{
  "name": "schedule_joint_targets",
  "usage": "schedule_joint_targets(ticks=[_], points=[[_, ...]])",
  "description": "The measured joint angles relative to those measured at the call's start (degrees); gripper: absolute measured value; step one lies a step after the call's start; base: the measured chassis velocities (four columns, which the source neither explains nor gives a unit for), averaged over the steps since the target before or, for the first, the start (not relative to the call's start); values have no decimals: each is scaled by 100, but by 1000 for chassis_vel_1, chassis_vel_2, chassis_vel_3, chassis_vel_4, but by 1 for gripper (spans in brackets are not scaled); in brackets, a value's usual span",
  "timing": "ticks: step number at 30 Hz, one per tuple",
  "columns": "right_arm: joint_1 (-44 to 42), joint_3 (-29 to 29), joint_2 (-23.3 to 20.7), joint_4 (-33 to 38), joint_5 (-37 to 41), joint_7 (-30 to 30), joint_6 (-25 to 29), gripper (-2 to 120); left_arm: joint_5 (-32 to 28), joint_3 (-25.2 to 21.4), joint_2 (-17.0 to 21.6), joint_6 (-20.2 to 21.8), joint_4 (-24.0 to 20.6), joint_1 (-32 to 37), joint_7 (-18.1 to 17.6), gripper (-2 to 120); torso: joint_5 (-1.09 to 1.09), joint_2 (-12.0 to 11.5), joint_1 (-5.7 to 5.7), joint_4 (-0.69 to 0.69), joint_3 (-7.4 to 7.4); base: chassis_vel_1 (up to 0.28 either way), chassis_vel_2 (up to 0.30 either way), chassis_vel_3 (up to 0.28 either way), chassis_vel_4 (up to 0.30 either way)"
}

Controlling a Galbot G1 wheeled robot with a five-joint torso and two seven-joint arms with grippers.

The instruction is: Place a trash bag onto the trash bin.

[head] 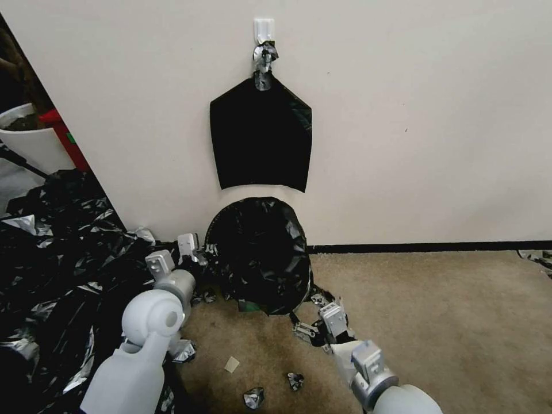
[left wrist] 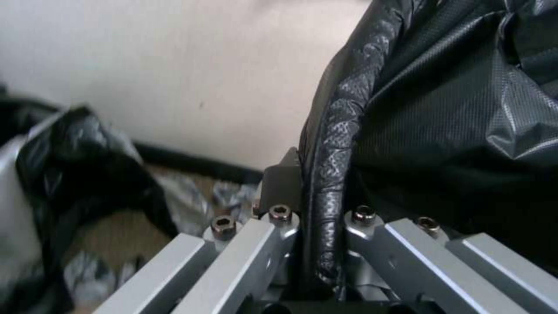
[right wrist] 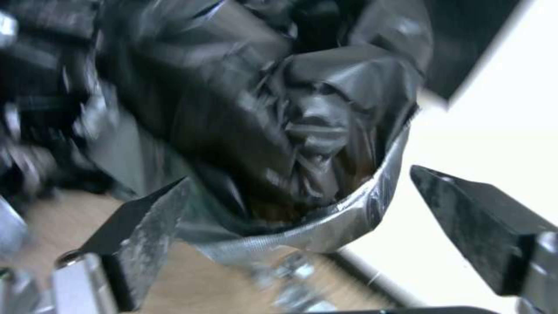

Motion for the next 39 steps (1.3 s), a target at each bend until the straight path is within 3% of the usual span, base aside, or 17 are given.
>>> schedule_joint_targets(ticks=[2, 4, 6, 9, 19, 23, 29, 31, 34, 39], points=[[0, 13, 2, -26, -103, -27, 46, 98, -24, -4, 0, 10, -4, -2, -19, 3, 0, 0, 0, 0, 0, 0, 0, 0, 0], [8, 115, 35, -286, -999, -316, 516, 100, -583, -115, 7, 187, -56, -73, -481, 3, -1, 0, 0, -1, 0, 0, 0, 0, 0], [9, 140, 49, -356, -1207, -401, 679, 100, -735, -167, 14, 215, -56, -95, -599, 3, -1, 0, 0, -1, 0, 0, 0, 0, 0], [80, 426, 162, -705, -2247, -747, 1740, 100, -1294, -390, 61, 322, -56, -151, -937, 3, -1, 0, 0, -1, 0, 0, 0, 0, 0], [356, 580, 489, -1059, -3578, -449, 2534, 100, -2166, -615, 36, 539, -175, -207, -1343, 3, -1, 0, 0, 0, 0, 0, 0, 0, 0], [529, 686, 687, -1241, -4245, -316, 2796, 90, -2314, -634, -29, 561, -224, -173, -1365, 3, -1, 0, 0, -1, 0, 0, 0, 0, 0], [628, 843, 853, -1283, -5182, -47, 2588, 65, -2404, -682, -56, 581, -410, -79, -1362, 3, -1, 0, 0, -1, 0, 0, 0, 0, 0], [633, 843, 859, -1278, -5211, -40, 2578, 61, -2414, -693, -56, 581, -436, -61, -1358, 3, -1, 0, 0, -1, 0, 0, 0, 0, 0], [640, 800, 886, -1246, -5196, 32, 2637, 46, -2429, -731, -57, 580, -520, 14, -1336, 3, -1, 0, 0, -1, 0, 0, 0, 0, 0], [641, 717, 894, -1237, -4921, 32, 2910, 31, -2426, -744, -76, 576, -589, 64, -1331, 3, -1, 0, 0, -1, 0, 0, 0, 0, 0]])
